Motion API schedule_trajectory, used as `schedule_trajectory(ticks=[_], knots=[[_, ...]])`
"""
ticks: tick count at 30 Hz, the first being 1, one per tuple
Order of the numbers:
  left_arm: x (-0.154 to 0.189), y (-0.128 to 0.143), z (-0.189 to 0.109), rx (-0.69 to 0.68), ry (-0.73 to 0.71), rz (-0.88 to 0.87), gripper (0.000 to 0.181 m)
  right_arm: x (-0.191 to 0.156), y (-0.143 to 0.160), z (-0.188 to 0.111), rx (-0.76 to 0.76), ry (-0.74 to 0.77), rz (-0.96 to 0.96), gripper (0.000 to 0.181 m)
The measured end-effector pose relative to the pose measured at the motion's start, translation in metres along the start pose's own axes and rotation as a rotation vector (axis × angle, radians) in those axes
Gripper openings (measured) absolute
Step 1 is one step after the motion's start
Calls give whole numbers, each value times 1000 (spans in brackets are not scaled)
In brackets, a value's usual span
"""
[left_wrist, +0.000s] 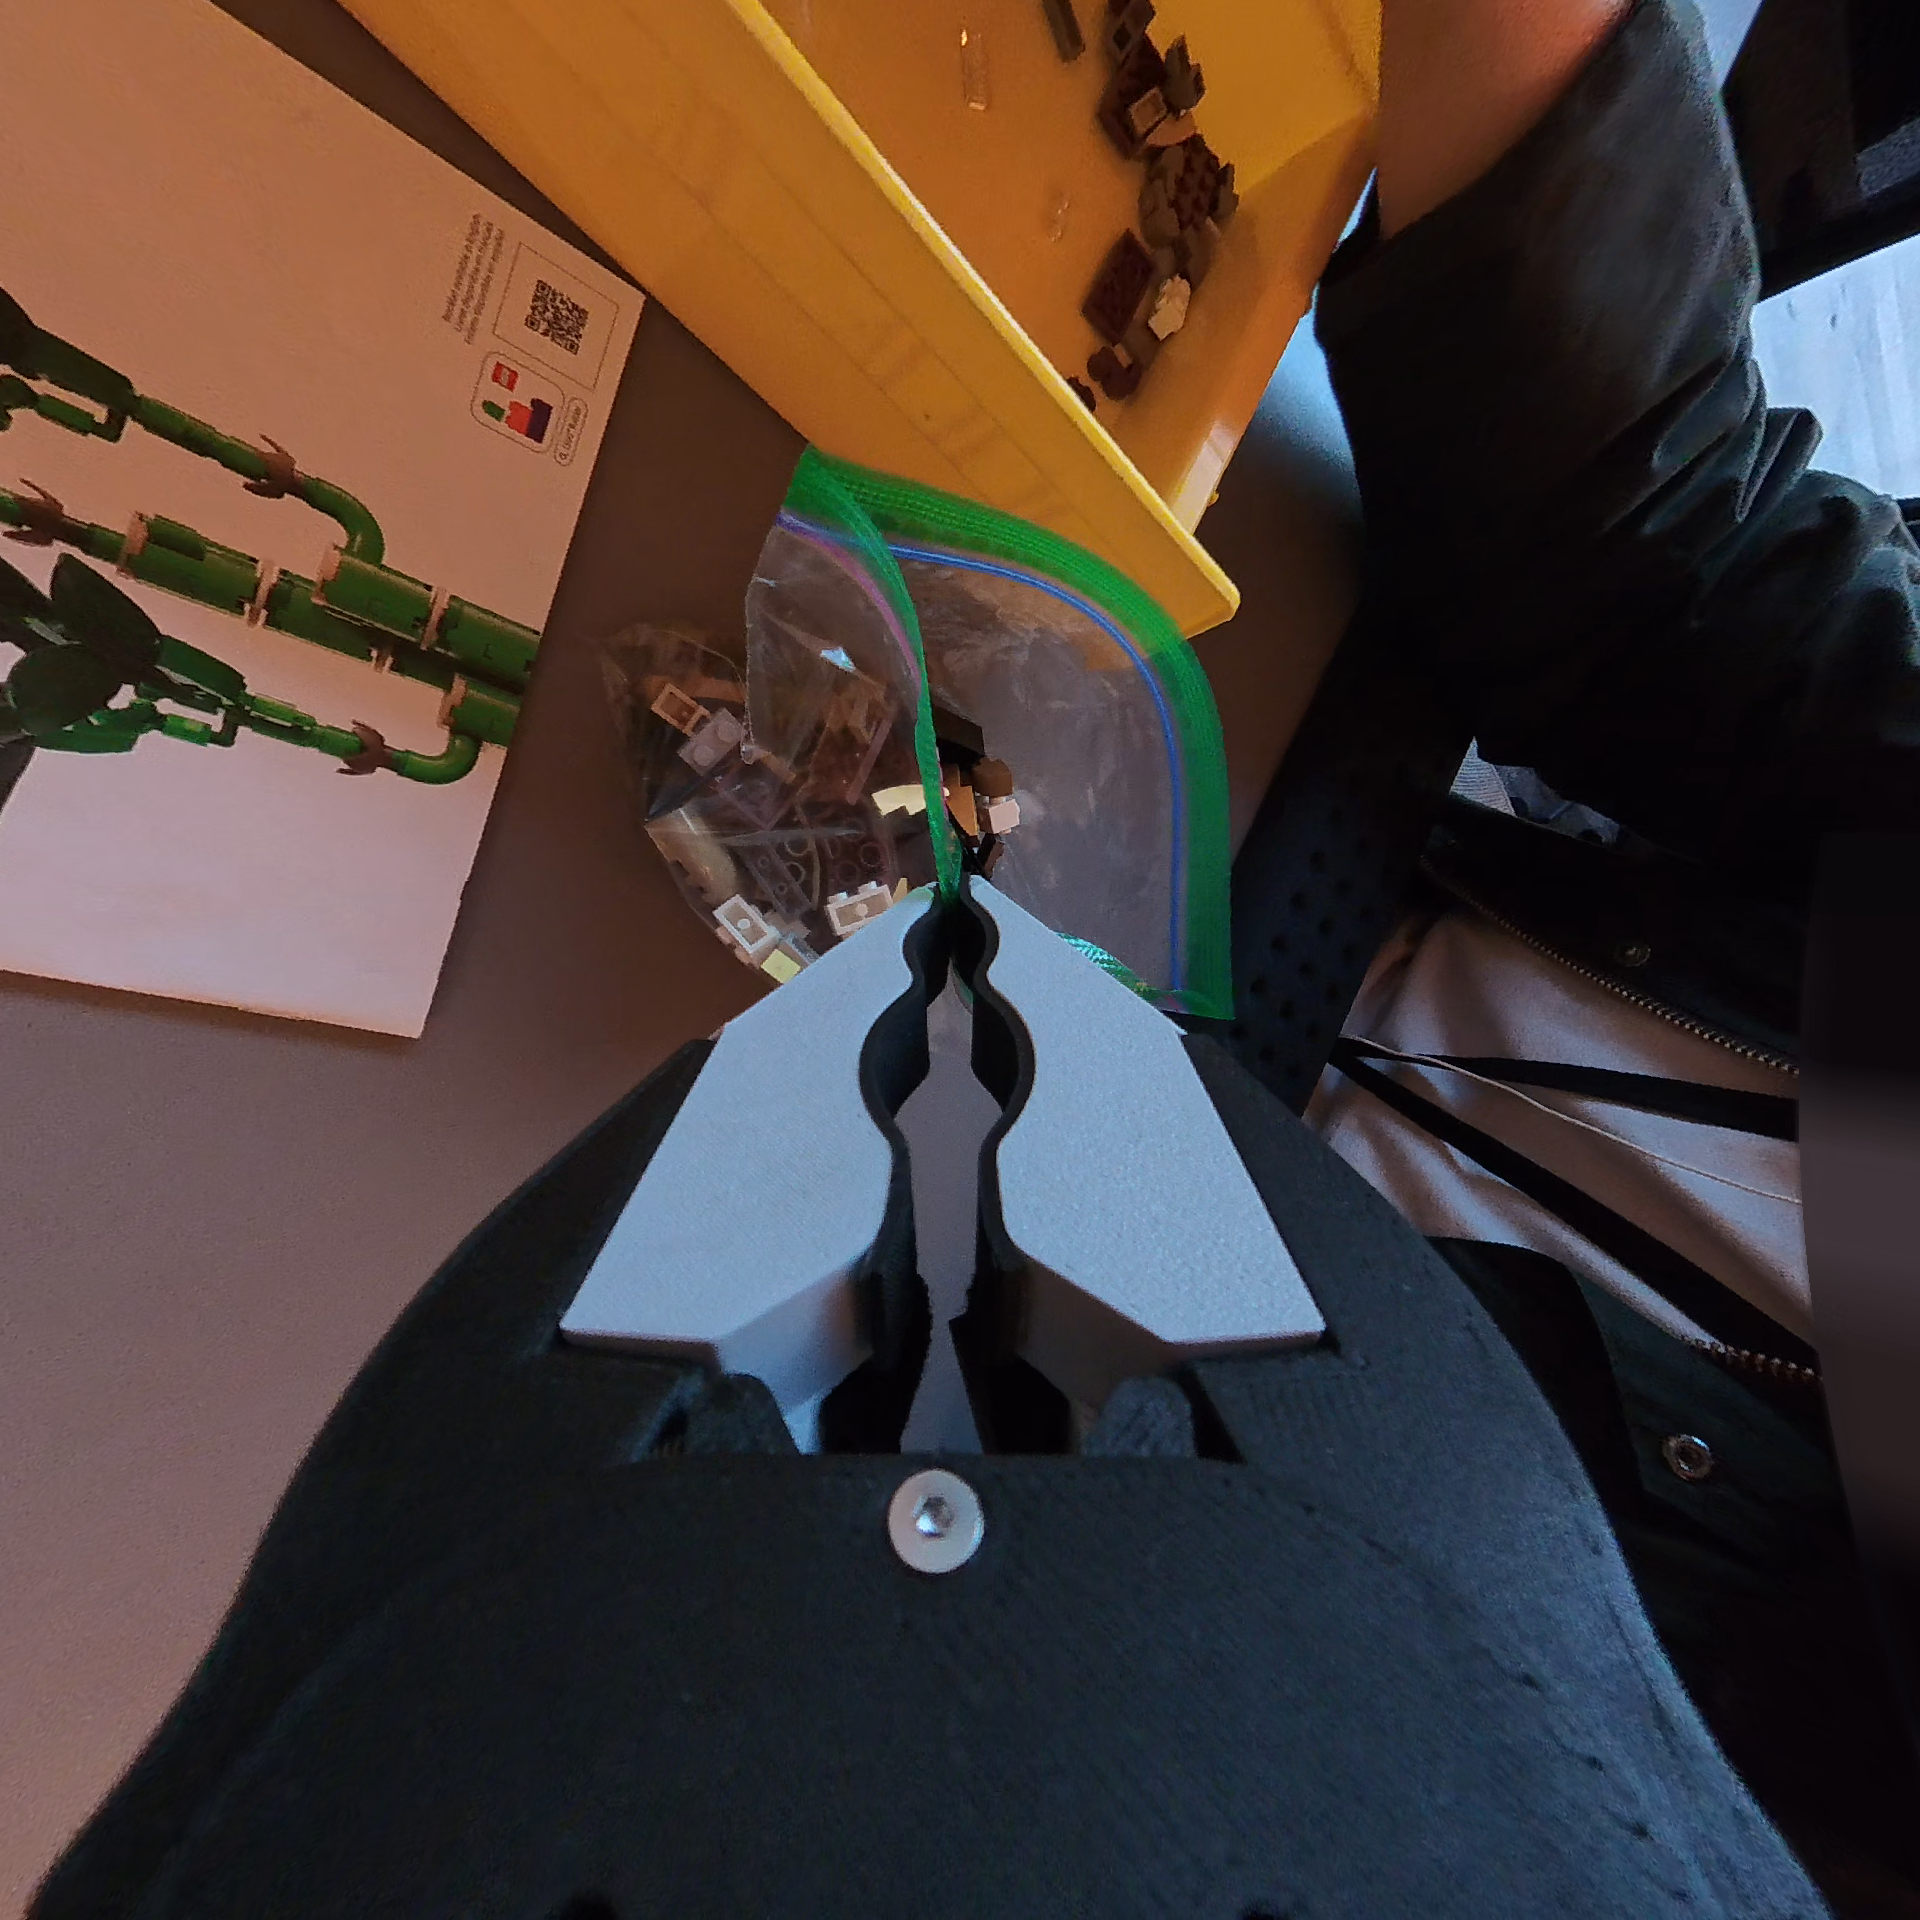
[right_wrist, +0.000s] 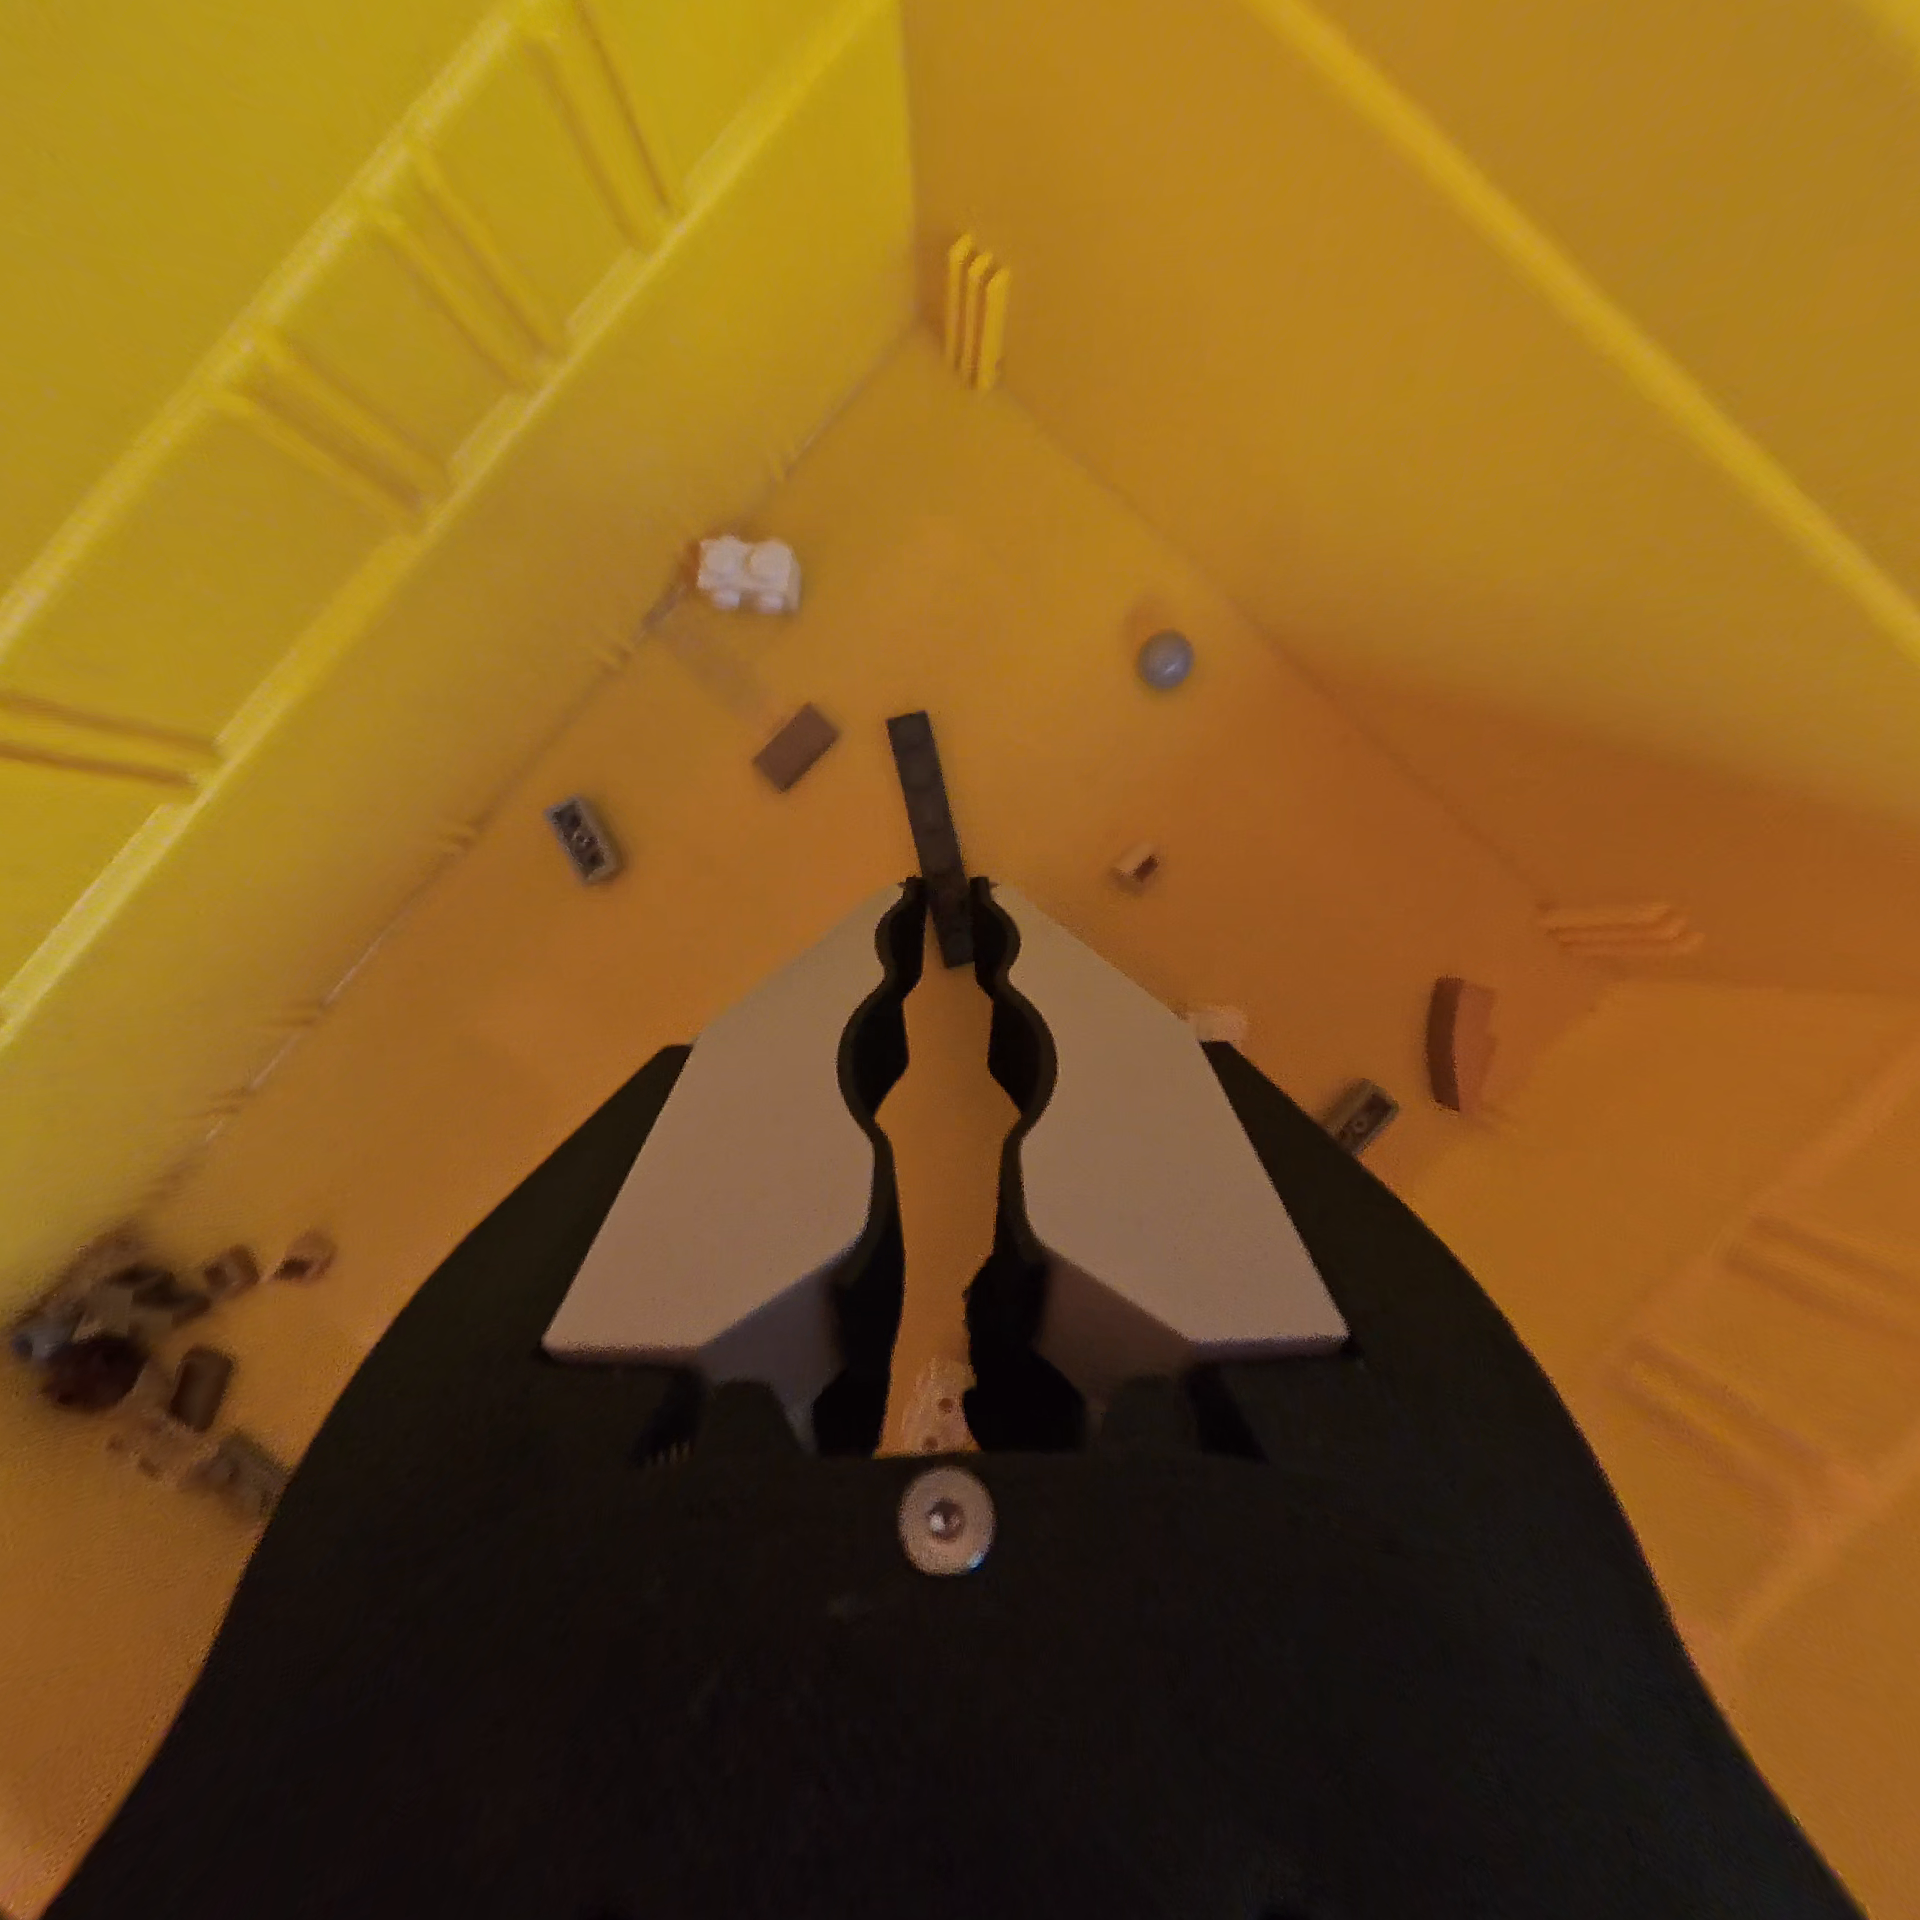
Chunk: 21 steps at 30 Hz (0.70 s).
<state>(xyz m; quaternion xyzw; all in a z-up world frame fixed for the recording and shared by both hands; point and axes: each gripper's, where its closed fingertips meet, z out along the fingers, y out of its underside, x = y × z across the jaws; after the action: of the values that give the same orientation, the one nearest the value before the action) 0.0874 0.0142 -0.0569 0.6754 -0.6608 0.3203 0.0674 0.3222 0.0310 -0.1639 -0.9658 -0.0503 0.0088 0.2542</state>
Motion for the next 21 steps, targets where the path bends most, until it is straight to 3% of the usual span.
schedule_trajectory(ticks=[5, 8, 12, 14, 17, 21], knots=[[0, 0, 0, -1, 0, -1, 0, -9, -1, -15, -30, -5, -26, 7], [0, 0, 0, 0, 1, -1, 0, -25, -29, -52, 83, -38, -9, 7], [0, 0, -1, 1, 0, -1, 0, -109, -79, -129, 355, -301, -123, 7], [0, 0, -1, 2, -1, -1, 0, -157, -81, -148, 390, -423, -243, 7], [0, 0, -1, 2, -2, -2, 0, -199, -64, -138, 286, -511, -371, 8], [-1, 0, -2, 2, -1, -4, 0, -211, -47, -118, 157, -570, -393, 13]])
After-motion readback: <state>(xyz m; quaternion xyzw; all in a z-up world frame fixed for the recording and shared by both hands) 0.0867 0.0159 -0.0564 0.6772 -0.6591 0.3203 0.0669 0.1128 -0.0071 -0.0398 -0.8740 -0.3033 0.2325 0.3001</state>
